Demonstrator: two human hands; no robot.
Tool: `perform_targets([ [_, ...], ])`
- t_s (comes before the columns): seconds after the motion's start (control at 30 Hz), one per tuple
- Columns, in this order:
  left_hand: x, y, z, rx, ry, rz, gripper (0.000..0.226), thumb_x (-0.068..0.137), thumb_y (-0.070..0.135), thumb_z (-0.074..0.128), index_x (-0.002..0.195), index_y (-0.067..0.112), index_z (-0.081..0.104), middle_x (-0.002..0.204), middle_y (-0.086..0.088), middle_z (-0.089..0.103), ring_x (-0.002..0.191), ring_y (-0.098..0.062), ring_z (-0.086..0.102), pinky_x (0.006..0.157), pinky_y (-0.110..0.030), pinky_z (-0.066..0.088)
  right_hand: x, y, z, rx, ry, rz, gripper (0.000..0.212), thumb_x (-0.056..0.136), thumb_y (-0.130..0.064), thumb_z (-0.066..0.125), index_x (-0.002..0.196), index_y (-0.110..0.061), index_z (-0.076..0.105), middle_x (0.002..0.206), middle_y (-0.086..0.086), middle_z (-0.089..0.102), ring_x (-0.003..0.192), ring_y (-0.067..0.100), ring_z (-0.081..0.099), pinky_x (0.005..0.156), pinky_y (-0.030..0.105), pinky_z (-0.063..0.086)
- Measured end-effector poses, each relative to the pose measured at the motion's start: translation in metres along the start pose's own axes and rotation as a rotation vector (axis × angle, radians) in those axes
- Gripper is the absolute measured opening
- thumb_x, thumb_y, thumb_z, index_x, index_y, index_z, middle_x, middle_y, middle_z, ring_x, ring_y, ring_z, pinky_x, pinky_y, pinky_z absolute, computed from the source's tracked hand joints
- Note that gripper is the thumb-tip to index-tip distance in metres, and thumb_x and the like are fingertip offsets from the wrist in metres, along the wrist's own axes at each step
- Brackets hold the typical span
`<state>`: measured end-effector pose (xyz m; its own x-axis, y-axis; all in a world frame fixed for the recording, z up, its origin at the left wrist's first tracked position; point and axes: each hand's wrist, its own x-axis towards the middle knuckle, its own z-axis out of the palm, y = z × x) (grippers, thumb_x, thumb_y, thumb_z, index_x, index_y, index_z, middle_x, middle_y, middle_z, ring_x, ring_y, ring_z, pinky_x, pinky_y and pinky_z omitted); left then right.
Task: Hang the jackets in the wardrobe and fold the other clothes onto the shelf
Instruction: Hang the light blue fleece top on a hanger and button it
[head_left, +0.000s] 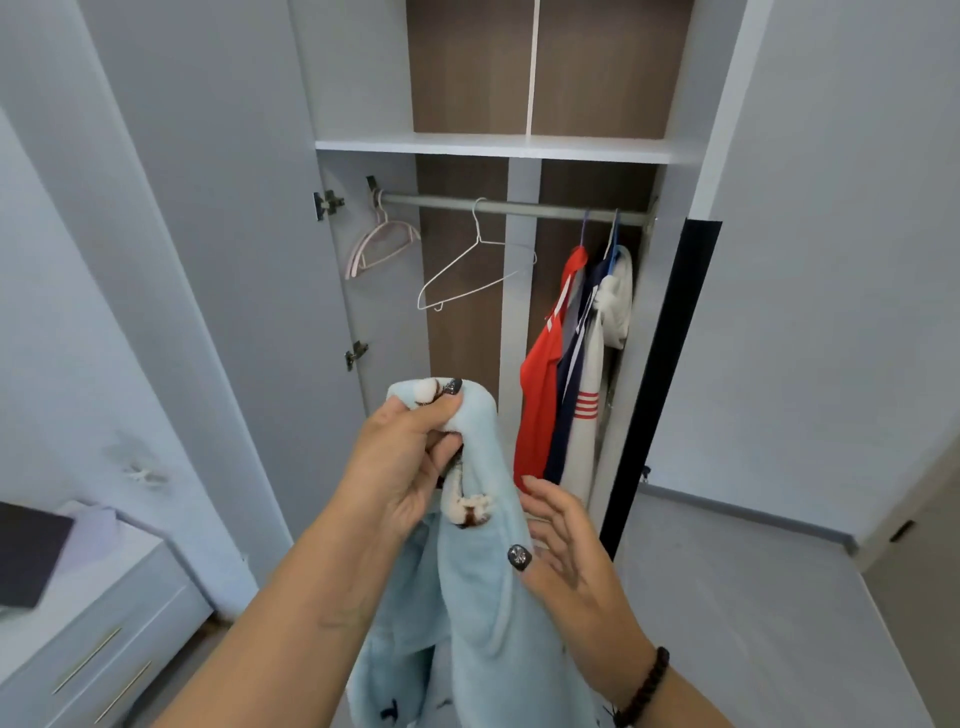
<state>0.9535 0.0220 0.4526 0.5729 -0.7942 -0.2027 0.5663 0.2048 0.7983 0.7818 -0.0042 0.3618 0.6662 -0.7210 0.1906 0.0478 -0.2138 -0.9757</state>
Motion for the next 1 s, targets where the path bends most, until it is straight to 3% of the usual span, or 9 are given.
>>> perform_targets([
  [0.1,0.001,0.007,0.001,-0.021,0.018,0.052,0.005,0.084,0.003,0.069,0.084,0.007,0.067,0.068,-0.002,0.072,0.064,-0.008,0.071,0.053,-0.017,0.054,0.004,-0.009,0.010,-0.116,-0.094,0.002,0.086,0.071,-0.032,0.080,0.138,-0.044,0.027,0.125,-0.036,0.048,0.117,-0.014,0.047,0.087,0.003,0.042],
  [0.2,0.001,0.015,0.006,0.083,-0.081,0.079,0.004,0.084,0.004,0.069,0.086,0.007,0.068,0.071,-0.003,0.072,0.065,-0.010,0.071,0.055,-0.018,0.054,0.028,-0.015,0.014,-0.180,0.004,0.019,0.086,0.079,-0.006,0.070,0.141,-0.040,0.022,0.125,-0.027,0.048,0.111,-0.018,0.047,0.087,0.005,0.043],
  [0.3,0.003,0.022,0.012,0.209,-0.162,0.107,0.006,0.084,0.005,0.069,0.090,0.006,0.069,0.076,-0.007,0.072,0.067,-0.014,0.070,0.058,-0.022,0.056,0.060,-0.020,0.021,-0.192,0.101,-0.024,0.099,0.067,-0.018,0.081,0.146,-0.031,0.024,0.133,-0.006,0.047,0.120,0.000,0.050,0.099,0.022,0.046],
  [0.4,0.008,0.030,0.013,0.365,-0.238,0.180,0.010,0.082,0.006,0.071,0.092,0.006,0.071,0.081,-0.011,0.072,0.074,-0.019,0.068,0.063,-0.028,0.055,0.092,-0.023,0.033,-0.267,0.238,-0.083,0.111,0.055,-0.037,0.085,0.147,-0.020,0.026,0.141,-0.003,0.035,0.125,0.006,0.044,0.101,0.019,0.043],
  [0.47,0.011,0.035,0.010,0.544,-0.305,0.233,0.014,0.082,0.007,0.072,0.095,0.001,0.070,0.087,-0.019,0.072,0.084,-0.023,0.068,0.074,-0.034,0.058,0.114,-0.020,0.034,-0.263,0.280,-0.078,0.099,0.061,-0.031,0.084,0.144,-0.012,0.033,0.135,0.004,0.046,0.121,0.014,0.051,0.100,0.024,0.045],
  [0.57,0.022,0.048,-0.003,0.733,-0.391,0.279,0.029,0.087,0.007,0.069,0.102,-0.017,0.059,0.097,-0.042,0.059,0.086,-0.026,0.059,0.090,-0.051,0.051,0.142,-0.017,0.035,-0.257,0.287,-0.039,0.052,0.075,-0.005,0.073,0.124,-0.015,0.056,0.103,-0.010,0.065,0.098,0.006,0.063,0.083,0.013,0.051],
  [0.7,0.048,0.073,-0.047,0.731,-0.378,0.319,0.024,0.089,0.012,0.066,0.113,0.010,0.070,0.101,-0.008,0.075,0.098,-0.015,0.070,0.086,-0.031,0.056,0.176,-0.018,0.052,-0.242,0.362,-0.066,0.019,0.084,-0.003,0.062,0.100,-0.014,0.064,0.087,-0.006,0.067,0.078,0.004,0.060,0.067,0.012,0.049],
  [0.9,0.103,0.067,-0.153,0.536,-0.128,0.292,0.032,0.086,0.011,0.069,0.116,0.022,0.065,0.105,0.000,0.074,0.102,-0.018,0.069,0.078,-0.026,0.057,0.222,-0.025,0.078,-0.153,0.365,-0.087,0.007,0.085,-0.010,0.066,0.091,-0.014,0.066,0.086,-0.003,0.070,0.081,0.006,0.064,0.072,0.021,0.052],
  [1.0,0.134,0.054,-0.205,0.642,-0.062,0.104,0.060,0.088,0.016,0.069,0.140,0.026,0.041,0.140,0.000,0.053,0.125,-0.018,0.053,0.093,-0.028,0.049,0.246,-0.031,0.089,0.065,0.336,-0.018,0.012,0.083,-0.011,0.070,0.095,-0.012,0.069,0.091,0.005,0.073,0.088,0.019,0.069,0.077,0.033,0.057],
])
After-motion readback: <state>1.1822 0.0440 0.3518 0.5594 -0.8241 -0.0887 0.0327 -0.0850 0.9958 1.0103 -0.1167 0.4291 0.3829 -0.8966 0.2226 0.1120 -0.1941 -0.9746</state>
